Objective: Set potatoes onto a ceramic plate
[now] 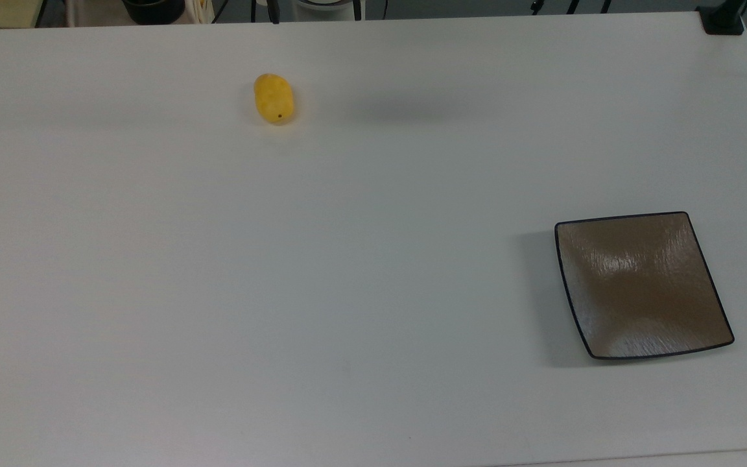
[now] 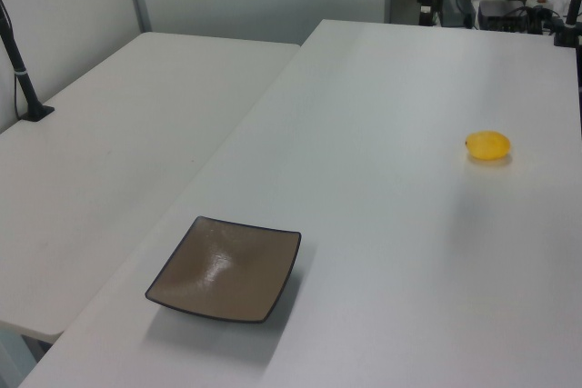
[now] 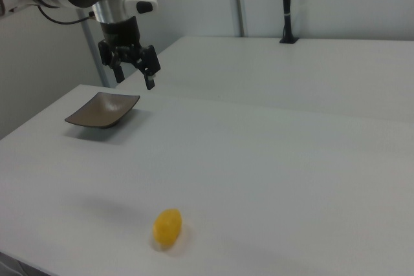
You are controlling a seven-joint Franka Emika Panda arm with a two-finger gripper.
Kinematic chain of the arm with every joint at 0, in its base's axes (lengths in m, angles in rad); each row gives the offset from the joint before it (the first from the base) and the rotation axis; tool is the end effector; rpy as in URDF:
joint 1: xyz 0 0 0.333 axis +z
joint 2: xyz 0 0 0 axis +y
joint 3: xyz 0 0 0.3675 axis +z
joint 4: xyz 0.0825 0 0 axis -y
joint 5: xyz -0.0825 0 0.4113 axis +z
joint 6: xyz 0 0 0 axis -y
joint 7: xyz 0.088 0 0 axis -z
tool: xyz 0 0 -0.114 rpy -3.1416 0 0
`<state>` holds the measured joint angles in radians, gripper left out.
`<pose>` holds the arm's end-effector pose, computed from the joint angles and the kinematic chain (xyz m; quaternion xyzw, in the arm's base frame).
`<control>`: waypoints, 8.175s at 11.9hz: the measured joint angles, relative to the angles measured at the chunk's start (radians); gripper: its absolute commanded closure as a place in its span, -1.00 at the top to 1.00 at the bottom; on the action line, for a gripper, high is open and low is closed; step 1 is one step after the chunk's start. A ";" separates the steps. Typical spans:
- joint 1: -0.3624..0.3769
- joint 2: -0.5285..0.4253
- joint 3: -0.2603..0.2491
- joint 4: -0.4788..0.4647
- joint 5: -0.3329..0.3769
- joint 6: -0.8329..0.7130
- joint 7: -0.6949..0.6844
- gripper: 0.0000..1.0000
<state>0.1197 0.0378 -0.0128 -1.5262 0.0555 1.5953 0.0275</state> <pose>0.5945 0.0702 0.6714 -0.9987 -0.0394 -0.0138 0.0285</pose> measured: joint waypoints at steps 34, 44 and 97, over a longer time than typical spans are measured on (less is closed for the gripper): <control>-0.106 -0.130 0.010 -0.866 -0.171 0.665 -0.315 1.00; -0.161 -0.115 0.008 -1.032 -0.236 0.932 -0.317 -0.66; 0.434 0.534 0.011 -0.038 -0.104 1.251 0.349 1.00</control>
<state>0.5534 0.5721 -0.0017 -1.5645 -0.0488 2.8466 0.3762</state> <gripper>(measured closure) 0.000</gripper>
